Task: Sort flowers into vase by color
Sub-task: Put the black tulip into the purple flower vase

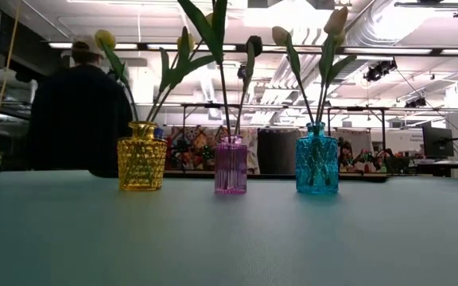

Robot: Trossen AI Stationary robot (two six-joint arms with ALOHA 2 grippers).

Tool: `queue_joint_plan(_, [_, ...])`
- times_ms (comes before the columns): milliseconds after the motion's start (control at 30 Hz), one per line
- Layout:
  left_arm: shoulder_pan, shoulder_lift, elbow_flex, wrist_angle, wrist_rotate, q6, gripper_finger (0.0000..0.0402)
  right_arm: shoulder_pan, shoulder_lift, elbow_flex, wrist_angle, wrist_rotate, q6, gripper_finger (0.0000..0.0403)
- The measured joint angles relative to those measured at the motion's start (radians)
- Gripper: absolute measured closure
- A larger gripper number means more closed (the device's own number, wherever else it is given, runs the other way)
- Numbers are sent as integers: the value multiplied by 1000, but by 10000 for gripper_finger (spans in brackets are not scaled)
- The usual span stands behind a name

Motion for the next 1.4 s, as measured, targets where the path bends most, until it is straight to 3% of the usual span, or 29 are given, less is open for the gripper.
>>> queue_joint_plan(167, [0,-96,-20,-118,-45,-50,162,0,-4,0,-63,-30,1,96])
queue_joint_plan(367, [-6,-194,-20,-408,-51,-211,163,0,-4,0,-129,-32,1,96])
queue_joint_plan(567, [-91,-238,-20,-714,-41,-419,163,0,-4,0,-138,-71,-2,96])
queue_joint_plan(767, [-249,-241,-20,-906,17,-616,163,0,-4,0,-138,-106,21,96])
queue_joint_plan(1133, [-681,-133,-19,-1511,32,-1299,163,0,-4,0,-138,-116,235,96])
queue_joint_plan(1233, [-768,-67,-20,-1538,7,-1446,163,0,-4,0,-138,-116,296,96])
queue_joint_plan(1400, [-857,66,-20,-1522,-1,-1517,163,0,-4,0,-138,-115,386,96])
